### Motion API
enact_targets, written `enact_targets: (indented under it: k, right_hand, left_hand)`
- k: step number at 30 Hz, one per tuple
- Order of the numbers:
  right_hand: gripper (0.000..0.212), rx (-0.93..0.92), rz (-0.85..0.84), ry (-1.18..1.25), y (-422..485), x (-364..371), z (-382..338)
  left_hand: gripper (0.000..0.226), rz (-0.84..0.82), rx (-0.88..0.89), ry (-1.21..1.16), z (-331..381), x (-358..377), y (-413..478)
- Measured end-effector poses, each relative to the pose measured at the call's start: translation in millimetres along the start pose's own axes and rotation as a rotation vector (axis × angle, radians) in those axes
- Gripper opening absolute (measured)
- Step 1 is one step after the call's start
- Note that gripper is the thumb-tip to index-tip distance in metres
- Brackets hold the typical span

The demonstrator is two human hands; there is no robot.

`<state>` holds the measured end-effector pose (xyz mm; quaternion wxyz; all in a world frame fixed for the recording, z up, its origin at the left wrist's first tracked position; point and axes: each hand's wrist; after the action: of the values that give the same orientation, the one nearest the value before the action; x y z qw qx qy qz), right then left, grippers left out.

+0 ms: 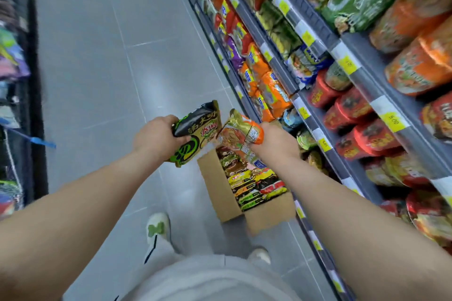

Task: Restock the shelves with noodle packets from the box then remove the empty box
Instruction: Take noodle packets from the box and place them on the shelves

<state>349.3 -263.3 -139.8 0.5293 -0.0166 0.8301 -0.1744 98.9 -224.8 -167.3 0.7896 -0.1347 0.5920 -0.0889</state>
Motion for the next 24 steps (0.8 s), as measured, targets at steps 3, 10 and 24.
enact_targets:
  k: [3,10,24]
  right_hand:
    - [0.022,0.02,0.029,-0.002,23,20,-70]
    - [0.023,-0.022,0.117,0.014,75,33,-185]
    - [0.021,-0.187,0.119,-0.014,346,-14,-337]
  left_hand:
    - [0.036,-0.006,0.032,0.042,-59,-37,31]
    - [0.04,0.039,-0.024,0.041,-146,-113,101]
    - [0.043,0.139,-0.139,-0.078,-177,-220,343]
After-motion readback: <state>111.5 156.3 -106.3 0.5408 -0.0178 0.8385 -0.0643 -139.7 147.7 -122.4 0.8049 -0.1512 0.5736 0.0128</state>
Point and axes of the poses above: each hand's wrist, its own y-axis towards the middle knuckle, its own x-axis out of the palm, z = x × y, and after that the axes turned 11 degrees about y, right-handed
